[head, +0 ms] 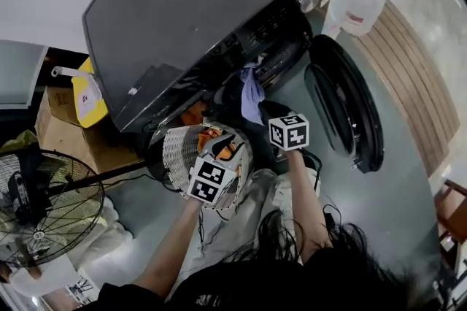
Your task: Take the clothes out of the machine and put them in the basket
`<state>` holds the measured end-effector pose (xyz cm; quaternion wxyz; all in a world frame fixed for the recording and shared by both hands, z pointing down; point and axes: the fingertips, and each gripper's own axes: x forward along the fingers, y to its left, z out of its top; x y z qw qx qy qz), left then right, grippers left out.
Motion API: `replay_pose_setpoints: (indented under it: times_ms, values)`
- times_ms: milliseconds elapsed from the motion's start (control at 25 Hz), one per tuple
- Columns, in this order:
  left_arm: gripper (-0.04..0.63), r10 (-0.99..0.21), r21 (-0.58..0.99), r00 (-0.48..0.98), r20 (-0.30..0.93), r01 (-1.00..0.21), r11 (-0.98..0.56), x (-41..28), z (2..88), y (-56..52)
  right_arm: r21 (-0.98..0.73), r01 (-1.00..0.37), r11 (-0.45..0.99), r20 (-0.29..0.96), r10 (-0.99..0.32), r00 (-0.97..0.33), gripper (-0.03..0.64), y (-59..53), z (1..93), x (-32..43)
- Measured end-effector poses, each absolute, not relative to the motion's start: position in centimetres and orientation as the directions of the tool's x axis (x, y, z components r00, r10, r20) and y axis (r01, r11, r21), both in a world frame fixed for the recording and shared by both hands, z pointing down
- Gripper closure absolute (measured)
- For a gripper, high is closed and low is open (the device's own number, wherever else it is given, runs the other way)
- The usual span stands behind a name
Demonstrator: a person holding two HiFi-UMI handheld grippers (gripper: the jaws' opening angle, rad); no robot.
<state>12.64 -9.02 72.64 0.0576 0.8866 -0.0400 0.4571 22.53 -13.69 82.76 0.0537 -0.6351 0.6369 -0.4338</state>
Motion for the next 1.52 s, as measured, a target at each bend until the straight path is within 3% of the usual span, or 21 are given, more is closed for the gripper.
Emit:
replay_pose_setpoints:
  times_ms: [360,680,1080,1520]
  values:
    - [0.471,-0.049,0.033,0.558,0.829,-0.137,-0.990,12.9,67.8,-7.4,-0.689,-0.714,-0.127,0.415,-0.876,-0.244,0.577,-9.6,72.9,21.7]
    - [0.469,-0.111,0.025,0.566,0.817,-0.228,-0.973,13.5,65.6,-6.0,-0.719,-0.694,-0.043,0.359,-0.878,-0.317,0.577,-5.9,65.4,21.8]
    - [0.411,-0.158,0.024,0.593,0.790,-0.288,-0.957,13.7,63.0,-5.4,-0.727,-0.684,0.053,0.295,-0.876,-0.381,0.577,-4.2,56.9,24.2]
    - [0.406,-0.236,0.007,0.590,0.772,-0.380,-0.925,12.7,62.5,-7.5,-0.748,-0.635,0.193,0.088,-0.919,-0.383,0.577,-5.5,44.3,28.7]
